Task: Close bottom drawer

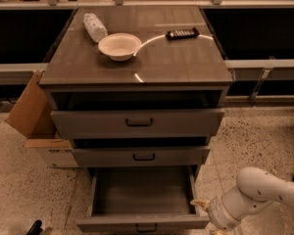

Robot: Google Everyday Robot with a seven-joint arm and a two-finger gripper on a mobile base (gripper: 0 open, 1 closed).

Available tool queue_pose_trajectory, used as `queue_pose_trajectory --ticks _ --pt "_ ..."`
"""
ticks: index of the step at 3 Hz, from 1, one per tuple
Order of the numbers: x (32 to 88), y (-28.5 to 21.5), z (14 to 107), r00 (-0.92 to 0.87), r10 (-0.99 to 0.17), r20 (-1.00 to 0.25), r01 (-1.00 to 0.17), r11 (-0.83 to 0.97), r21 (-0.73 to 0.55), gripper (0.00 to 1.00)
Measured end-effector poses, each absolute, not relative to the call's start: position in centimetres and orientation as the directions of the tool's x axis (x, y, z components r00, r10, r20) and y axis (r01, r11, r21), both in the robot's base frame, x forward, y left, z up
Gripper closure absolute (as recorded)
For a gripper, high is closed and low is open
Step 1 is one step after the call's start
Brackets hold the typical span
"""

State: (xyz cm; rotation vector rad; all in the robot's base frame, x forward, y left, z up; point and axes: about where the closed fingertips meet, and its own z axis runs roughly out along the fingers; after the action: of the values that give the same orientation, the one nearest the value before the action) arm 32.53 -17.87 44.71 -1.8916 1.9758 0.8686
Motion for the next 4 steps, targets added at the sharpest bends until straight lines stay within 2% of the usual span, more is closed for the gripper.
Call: queue_pose_trajectory --ticks 2,3,4 --pt "33.2 -18.3 35.1 -0.061 -0.799 -0.599 -0.960 -0.118 0.255 0.00" --pt "33.1 -18.7 31.4 -0.072 -0.808 -0.585 -0.954 -0.115 0.275 0.18" --pt "33.2 -19.3 28.3 -0.092 -0.826 -0.556 -0.952 -0.091 0.293 0.41"
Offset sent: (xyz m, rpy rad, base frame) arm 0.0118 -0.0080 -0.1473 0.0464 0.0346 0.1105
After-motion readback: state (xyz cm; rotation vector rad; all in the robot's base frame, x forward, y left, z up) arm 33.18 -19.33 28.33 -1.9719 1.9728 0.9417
